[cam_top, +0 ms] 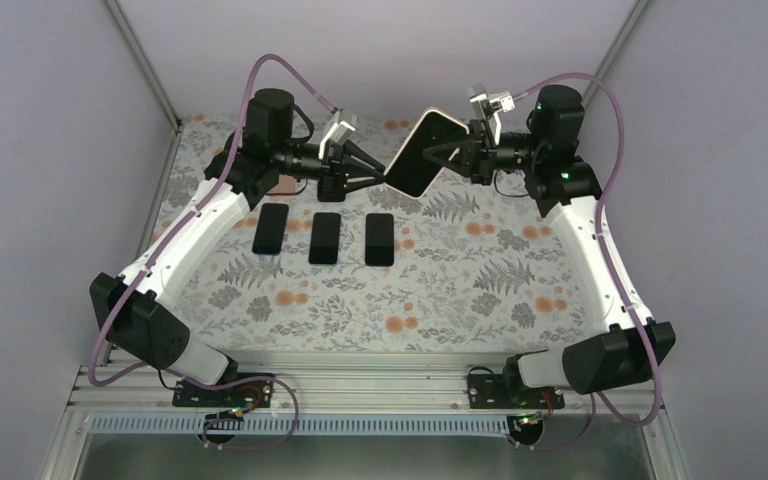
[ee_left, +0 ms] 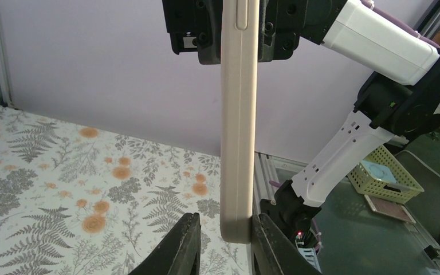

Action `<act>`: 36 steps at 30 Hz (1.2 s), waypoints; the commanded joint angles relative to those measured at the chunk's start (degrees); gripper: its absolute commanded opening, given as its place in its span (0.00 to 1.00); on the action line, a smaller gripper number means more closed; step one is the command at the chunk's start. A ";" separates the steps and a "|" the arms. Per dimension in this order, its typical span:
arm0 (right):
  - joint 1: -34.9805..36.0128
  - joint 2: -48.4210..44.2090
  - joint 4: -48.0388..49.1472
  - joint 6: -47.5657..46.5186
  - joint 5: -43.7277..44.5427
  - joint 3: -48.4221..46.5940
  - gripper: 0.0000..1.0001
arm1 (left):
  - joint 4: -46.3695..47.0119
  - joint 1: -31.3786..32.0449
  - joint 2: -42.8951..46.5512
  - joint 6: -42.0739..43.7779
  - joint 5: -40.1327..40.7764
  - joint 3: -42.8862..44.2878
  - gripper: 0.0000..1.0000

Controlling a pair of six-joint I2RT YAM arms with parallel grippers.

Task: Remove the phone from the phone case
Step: Remove the phone case from the phone.

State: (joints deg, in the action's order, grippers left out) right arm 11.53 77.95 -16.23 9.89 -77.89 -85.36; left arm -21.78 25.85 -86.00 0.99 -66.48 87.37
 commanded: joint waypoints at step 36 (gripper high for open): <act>2.11 -2.82 -5.32 -0.41 -23.40 -5.21 0.04 | 10.93 -4.61 -4.09 -5.22 1.30 -7.27 0.10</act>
State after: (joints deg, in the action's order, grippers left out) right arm 11.57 78.22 -21.91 7.70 -75.79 -86.17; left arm -13.67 24.86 -87.02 -2.24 -70.00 82.98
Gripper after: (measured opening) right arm 0.089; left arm 0.110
